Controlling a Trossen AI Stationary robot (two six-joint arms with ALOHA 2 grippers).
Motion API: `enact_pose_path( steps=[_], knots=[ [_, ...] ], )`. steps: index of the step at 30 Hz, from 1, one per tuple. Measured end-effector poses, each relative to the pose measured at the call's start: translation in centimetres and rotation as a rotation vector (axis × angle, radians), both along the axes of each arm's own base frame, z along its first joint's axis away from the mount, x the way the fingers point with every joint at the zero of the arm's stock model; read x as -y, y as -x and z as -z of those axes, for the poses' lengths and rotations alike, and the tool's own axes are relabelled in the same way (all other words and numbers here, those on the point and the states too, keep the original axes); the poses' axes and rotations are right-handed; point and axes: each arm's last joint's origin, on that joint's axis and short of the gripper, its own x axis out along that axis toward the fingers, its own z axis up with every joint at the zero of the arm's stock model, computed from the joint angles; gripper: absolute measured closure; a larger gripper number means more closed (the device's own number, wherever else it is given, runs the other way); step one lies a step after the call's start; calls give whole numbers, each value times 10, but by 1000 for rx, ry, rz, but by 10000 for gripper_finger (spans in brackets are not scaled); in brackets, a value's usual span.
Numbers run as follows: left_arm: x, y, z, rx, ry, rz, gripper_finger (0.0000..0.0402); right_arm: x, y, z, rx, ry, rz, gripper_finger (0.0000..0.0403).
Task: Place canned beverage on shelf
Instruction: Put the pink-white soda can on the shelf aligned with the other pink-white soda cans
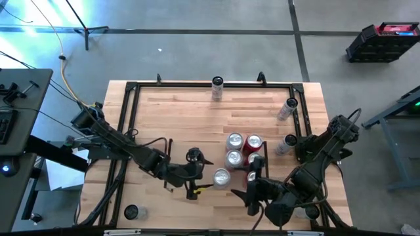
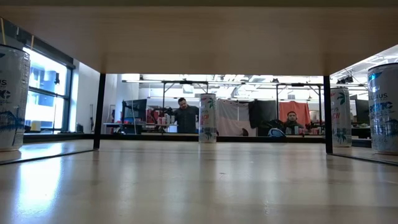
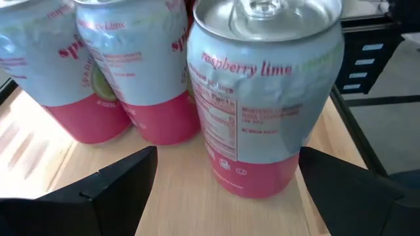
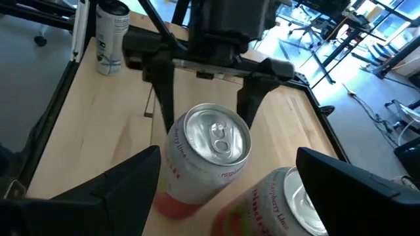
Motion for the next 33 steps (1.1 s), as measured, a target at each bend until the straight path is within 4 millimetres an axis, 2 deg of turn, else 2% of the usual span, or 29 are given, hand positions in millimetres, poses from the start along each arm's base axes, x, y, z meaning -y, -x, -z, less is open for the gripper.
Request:
enact_pose_path(
  steps=[5, 11, 23, 33],
  knots=[
    [-1, 0, 2, -14, -15, 4, 39, 6, -5, -1, 29, 26, 54, 61],
    [-1, 4, -2, -25, -35, 4, 39, 24, -21, -3, 40, 44, 106, 61],
    [-1, 4, -1, -42, -27, -1, 39, 56, -50, -2, -50, -138, 36, 61],
    [5, 9, 1, -63, -39, 22, 39, 54, -47, 1, -89, -165, 18, 61]
  ],
)
